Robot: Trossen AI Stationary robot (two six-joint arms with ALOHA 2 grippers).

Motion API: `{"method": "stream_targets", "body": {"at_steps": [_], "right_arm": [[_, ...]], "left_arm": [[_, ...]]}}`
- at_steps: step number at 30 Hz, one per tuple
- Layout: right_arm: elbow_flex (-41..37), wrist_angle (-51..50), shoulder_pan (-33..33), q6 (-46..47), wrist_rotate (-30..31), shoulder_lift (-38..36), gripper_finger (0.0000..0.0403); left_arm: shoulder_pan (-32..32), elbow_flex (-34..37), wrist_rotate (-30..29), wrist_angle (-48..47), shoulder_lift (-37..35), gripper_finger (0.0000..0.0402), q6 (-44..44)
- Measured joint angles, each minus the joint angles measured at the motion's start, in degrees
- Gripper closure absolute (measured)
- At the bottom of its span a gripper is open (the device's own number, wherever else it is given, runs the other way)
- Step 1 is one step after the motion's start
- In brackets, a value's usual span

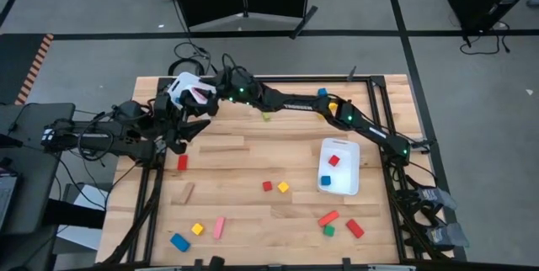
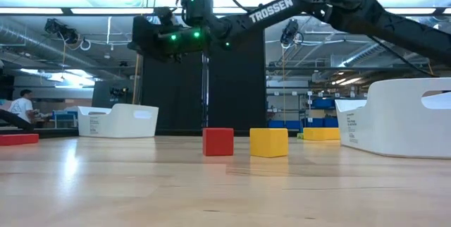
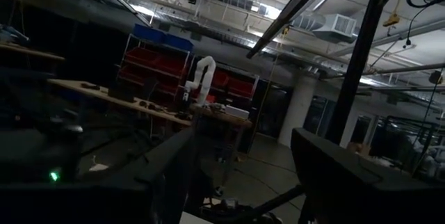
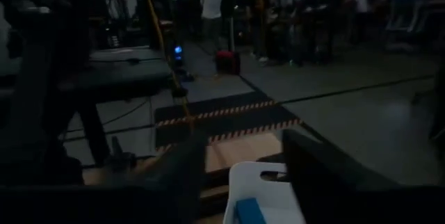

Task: Sort blocks by size
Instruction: Put the bottom yellow cube block into the bottom white bin

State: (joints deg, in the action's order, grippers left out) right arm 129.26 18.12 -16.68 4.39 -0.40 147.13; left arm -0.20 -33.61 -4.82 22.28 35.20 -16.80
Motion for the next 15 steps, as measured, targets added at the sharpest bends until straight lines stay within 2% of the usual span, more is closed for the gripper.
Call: {"method": "stream_targets", "body": {"at_steps": [3, 6, 8, 11, 15], "right_arm": [[-6.7, 4.4, 0.9, -0.6, 0.8, -3.2, 0.0313], [-17.5, 11.4, 1.5, -0.6, 0.8, -9.2, 0.0384], [-26.7, 16.1, 1.9, -0.6, 1.0, -14.3, 0.0390], [-42.3, 22.2, 2.6, -1.4, 3.6, -23.2, 0.0372], [-60.1, 27.3, 3.9, -4.9, 7.0, -37.6, 0.0367]], "left_arm": [[0.0, 0.0, 1.0, 0.0, 0.0, 0.0154, 0.0], [0.0, 0.0, 2.1, -0.5, 0.0, 0.0154, -0.2], [0.0, 0.0, 2.5, -1.3, 0.0, 0.0154, -0.3], [-0.1, 0.0, 2.6, -3.4, 0.0, 0.0154, -0.3], [-0.1, 0.0, 2.1, -10.4, 0.0, 0.0154, -0.3]]}}
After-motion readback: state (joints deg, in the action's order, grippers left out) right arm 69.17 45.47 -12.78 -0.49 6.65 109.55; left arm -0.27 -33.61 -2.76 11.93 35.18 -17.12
